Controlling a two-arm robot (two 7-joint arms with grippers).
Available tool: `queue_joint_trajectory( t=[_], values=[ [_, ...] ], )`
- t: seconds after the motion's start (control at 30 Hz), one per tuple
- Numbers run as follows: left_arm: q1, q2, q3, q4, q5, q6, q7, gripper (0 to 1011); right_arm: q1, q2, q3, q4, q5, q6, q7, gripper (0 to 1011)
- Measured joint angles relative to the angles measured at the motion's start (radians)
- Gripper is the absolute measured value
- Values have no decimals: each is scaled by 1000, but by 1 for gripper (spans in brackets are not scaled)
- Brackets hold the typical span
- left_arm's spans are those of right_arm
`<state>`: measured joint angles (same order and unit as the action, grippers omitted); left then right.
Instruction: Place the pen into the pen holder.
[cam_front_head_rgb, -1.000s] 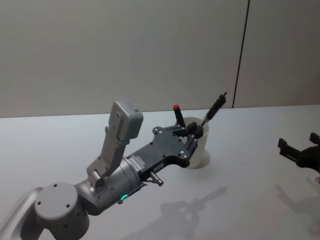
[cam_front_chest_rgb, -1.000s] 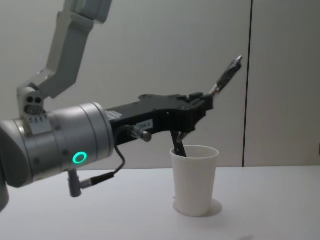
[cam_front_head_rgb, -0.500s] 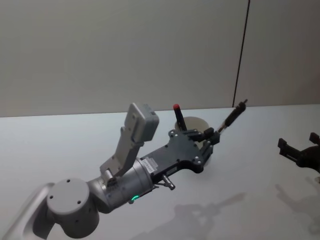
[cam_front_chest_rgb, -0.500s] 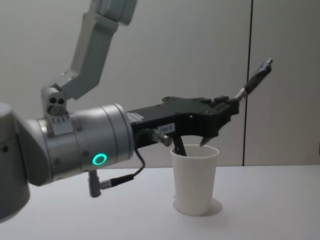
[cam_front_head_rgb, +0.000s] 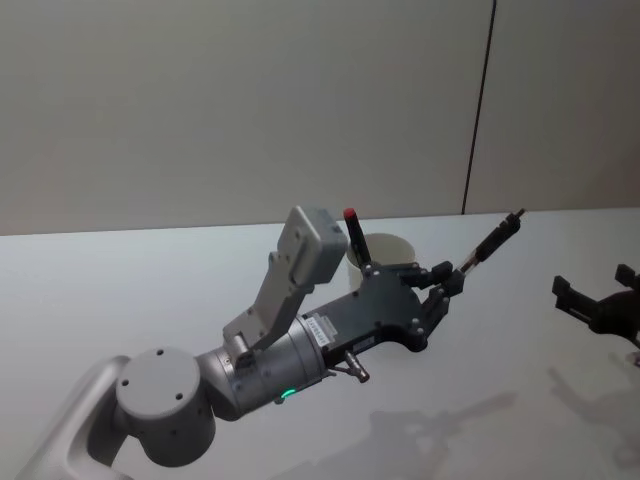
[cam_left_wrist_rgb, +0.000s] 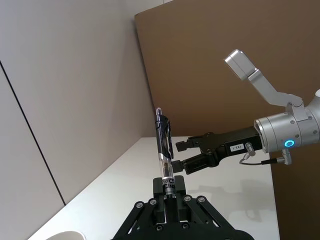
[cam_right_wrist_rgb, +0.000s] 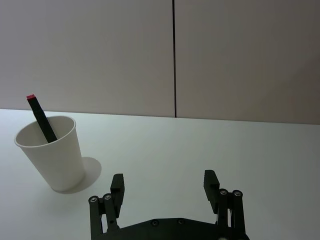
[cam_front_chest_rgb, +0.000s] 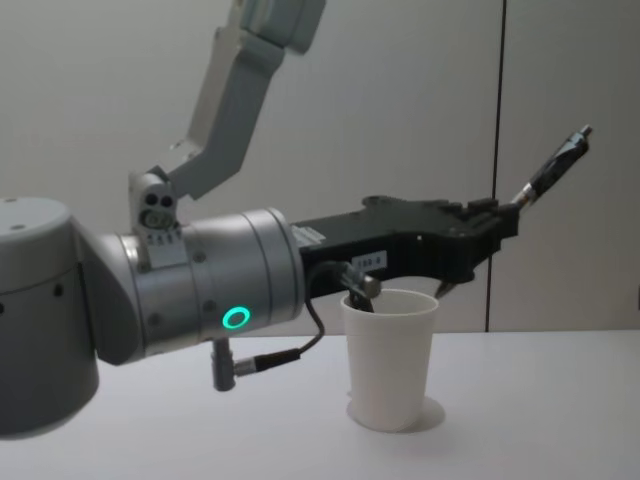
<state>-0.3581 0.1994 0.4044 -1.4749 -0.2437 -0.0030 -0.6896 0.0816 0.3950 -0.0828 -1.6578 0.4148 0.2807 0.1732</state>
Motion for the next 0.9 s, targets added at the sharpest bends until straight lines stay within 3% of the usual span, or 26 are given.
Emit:
queue_joint_trajectory(
  t=[0.7,0.9],
  values=[
    [-17,-15,15,18,16,-1,-11,137,-2,1,0,0,0,-6,4,1001],
    [-18,-16,16,19,17,-1,-12,137,-14,11,5,-5,8,-43,42,1001]
  ],
)
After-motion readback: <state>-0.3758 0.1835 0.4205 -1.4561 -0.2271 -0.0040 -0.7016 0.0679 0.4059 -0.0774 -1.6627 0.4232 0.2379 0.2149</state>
